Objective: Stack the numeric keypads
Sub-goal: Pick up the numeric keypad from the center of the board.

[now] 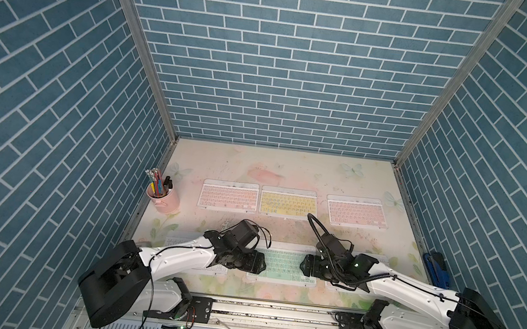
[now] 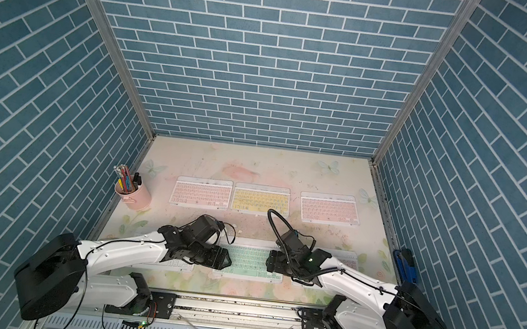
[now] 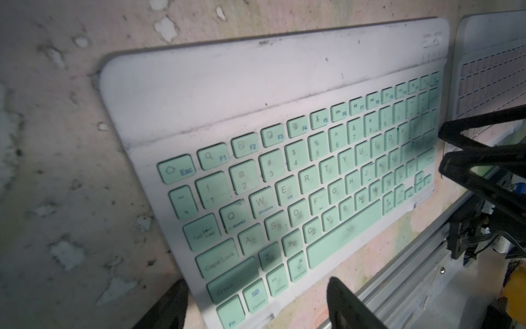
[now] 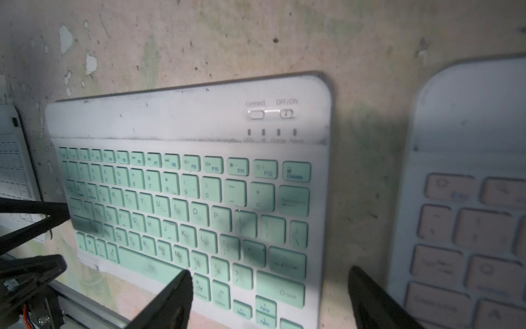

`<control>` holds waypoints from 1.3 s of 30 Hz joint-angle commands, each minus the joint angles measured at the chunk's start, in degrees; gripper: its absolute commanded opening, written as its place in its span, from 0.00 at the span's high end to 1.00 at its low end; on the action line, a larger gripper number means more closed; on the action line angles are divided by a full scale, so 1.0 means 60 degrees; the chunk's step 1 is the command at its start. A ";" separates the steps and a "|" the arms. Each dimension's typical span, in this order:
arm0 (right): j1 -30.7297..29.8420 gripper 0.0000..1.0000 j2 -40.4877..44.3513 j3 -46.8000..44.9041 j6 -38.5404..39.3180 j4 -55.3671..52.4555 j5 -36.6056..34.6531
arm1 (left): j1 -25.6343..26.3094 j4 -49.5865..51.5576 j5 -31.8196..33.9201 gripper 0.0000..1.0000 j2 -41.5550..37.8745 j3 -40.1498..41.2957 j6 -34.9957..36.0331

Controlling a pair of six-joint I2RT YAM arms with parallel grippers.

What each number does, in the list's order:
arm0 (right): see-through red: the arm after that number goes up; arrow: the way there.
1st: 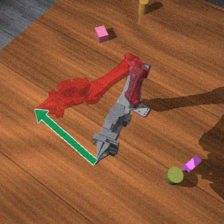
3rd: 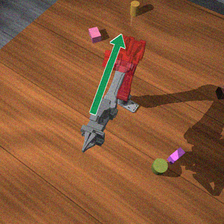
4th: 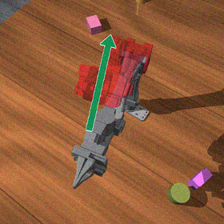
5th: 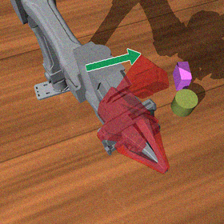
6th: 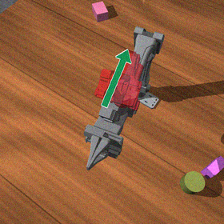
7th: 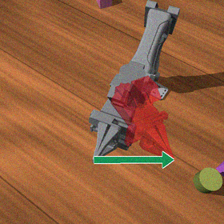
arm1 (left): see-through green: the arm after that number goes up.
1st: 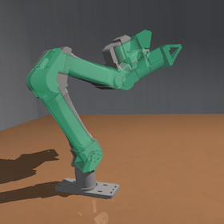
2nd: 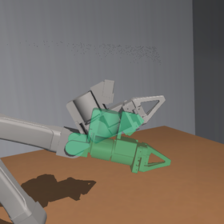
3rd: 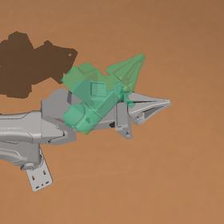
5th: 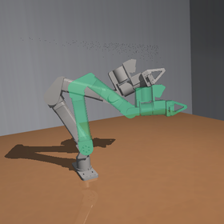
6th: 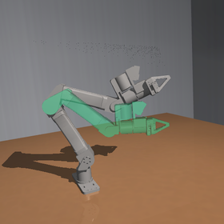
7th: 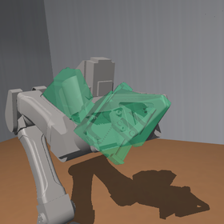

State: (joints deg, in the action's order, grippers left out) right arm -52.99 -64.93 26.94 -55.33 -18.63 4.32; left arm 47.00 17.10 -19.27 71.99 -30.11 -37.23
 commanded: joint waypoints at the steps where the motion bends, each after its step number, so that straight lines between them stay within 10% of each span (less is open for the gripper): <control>1: -0.0056 0.14 -0.0400 -0.0125 -0.0441 0.0221 0.0069 | 0.0076 0.0435 0.0223 0.22 0.0217 -0.0050 0.0176; 39: 0.0268 0.20 0.2957 -0.1915 -0.2475 0.5740 0.3172 | 0.0675 -0.0542 -0.0027 0.22 0.0786 0.0067 -0.0222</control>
State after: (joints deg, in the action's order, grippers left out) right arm -49.93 -48.42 12.84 -64.90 -0.89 10.11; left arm 49.60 18.48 -15.79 74.32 -32.16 -39.24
